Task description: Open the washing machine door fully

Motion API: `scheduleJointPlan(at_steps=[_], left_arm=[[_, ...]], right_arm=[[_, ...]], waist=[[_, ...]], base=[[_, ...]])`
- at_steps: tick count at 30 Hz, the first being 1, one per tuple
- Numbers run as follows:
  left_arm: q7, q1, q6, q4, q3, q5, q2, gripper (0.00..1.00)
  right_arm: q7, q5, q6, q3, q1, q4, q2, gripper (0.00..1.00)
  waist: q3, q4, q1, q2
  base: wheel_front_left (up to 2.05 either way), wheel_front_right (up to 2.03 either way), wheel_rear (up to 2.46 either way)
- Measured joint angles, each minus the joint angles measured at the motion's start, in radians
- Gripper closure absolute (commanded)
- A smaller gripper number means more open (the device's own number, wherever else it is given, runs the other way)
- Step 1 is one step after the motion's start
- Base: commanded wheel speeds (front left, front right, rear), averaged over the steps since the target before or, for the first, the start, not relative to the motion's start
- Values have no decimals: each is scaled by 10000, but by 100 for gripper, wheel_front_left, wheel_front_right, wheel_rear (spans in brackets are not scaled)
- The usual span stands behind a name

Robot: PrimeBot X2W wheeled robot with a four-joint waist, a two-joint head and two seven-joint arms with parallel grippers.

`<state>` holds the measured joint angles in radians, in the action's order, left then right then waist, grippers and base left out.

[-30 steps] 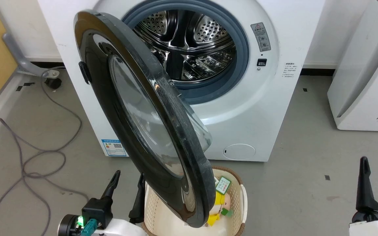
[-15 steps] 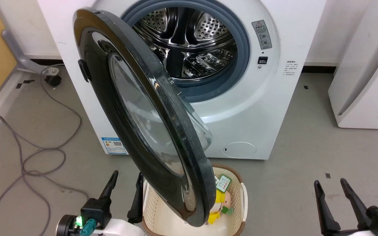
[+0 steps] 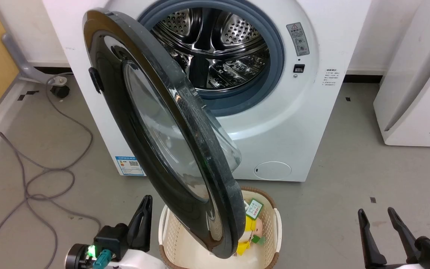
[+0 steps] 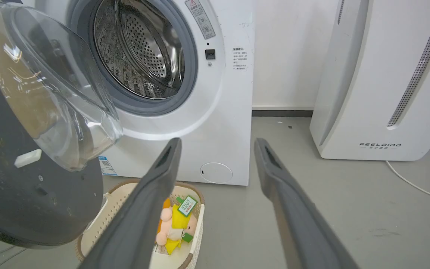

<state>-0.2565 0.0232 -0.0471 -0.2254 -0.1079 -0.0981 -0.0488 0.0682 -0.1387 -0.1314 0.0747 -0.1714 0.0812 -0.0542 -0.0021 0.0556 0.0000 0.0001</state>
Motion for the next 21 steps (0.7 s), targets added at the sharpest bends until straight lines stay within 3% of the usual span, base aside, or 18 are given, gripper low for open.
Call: scheduleJointPlan(at_steps=[8, 21], left_arm=[[0, 81, 257, 1160, 224, 69, 2, 100], [-12, 1109, 267, 5007, -286, 161, -4, 100]], right_arm=[[42, -2, 0, -12, 0, 8, 0, 0], [50, -31, 0, -2, -2, 46, 0, 0]], waist=[[14, 8, 0, 0], [33, 60, 0, 0]], base=[[0, 0, 0], [0, 0, 0]])
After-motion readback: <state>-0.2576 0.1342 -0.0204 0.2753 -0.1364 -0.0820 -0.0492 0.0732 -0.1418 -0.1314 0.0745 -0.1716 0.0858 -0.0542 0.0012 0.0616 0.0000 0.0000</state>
